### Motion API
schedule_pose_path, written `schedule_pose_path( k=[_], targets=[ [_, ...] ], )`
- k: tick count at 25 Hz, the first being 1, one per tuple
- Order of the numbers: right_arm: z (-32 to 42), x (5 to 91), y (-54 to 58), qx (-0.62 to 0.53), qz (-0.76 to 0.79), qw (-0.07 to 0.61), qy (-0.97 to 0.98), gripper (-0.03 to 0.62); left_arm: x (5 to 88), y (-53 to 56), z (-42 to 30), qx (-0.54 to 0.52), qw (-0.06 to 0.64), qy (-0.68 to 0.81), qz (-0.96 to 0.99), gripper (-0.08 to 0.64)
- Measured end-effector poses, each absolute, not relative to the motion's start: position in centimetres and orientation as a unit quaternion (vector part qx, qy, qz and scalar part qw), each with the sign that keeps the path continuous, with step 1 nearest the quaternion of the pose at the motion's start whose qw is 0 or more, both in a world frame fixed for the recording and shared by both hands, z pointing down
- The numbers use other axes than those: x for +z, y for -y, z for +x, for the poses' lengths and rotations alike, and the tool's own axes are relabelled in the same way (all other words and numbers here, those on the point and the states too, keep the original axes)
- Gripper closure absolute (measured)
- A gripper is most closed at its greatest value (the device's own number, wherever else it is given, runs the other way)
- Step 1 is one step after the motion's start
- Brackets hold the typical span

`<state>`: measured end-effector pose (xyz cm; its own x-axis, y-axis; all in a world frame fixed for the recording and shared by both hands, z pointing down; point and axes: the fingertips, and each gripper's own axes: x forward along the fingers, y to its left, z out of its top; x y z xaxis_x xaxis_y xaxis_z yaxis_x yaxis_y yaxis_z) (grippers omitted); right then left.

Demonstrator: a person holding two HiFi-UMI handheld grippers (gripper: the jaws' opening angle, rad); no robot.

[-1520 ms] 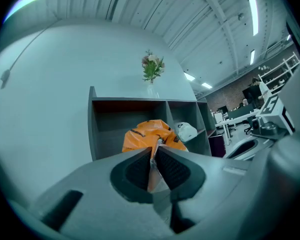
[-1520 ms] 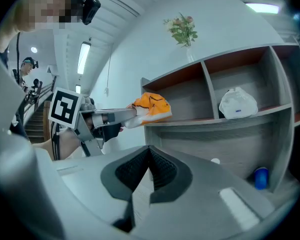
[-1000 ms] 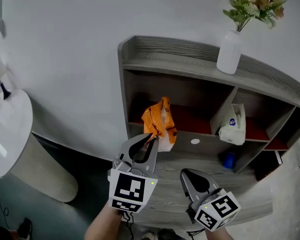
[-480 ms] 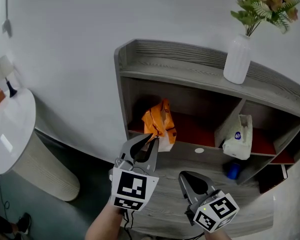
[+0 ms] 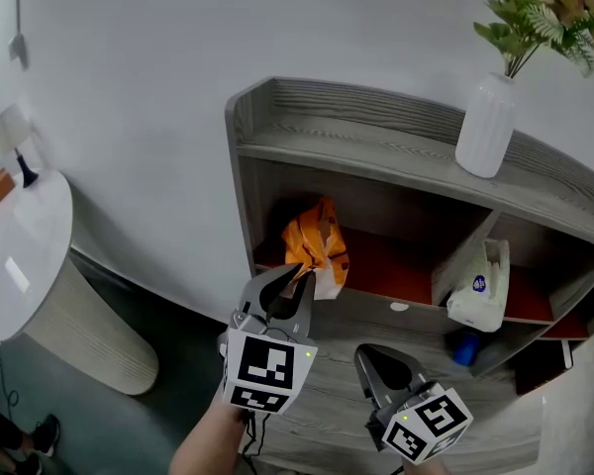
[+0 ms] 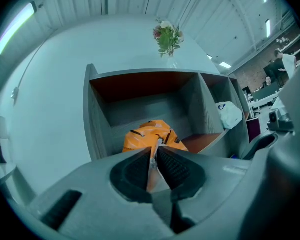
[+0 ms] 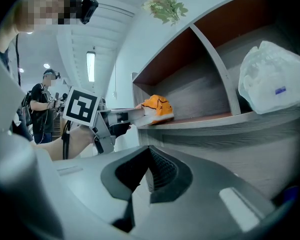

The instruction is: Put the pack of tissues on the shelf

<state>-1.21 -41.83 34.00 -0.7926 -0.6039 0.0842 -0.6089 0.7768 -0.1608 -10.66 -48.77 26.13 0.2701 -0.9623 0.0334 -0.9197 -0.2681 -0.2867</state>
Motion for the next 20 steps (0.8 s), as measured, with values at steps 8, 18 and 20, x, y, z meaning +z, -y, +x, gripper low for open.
schedule_pose_path(
  k=[8, 18, 20],
  targets=[
    [-1.1, 34.3, 41.9, 0.101, 0.315, 0.013, 0.943, 0.591, 26.4, 49.5, -11.0, -0.099, 0.107, -0.612, -0.778, 0.512],
    [0.1, 34.3, 41.5, 0.100, 0.324, 0.013, 0.941, 0.591, 26.1, 49.7, -11.1, -0.083, 0.122, -0.629, -0.763, 0.474],
    [0.3, 34.3, 41.4, 0.100, 0.325, 0.011, 0.940, 0.591, 26.0, 49.4, -11.2, -0.078, 0.127, -0.632, -0.760, 0.440]
  ],
)
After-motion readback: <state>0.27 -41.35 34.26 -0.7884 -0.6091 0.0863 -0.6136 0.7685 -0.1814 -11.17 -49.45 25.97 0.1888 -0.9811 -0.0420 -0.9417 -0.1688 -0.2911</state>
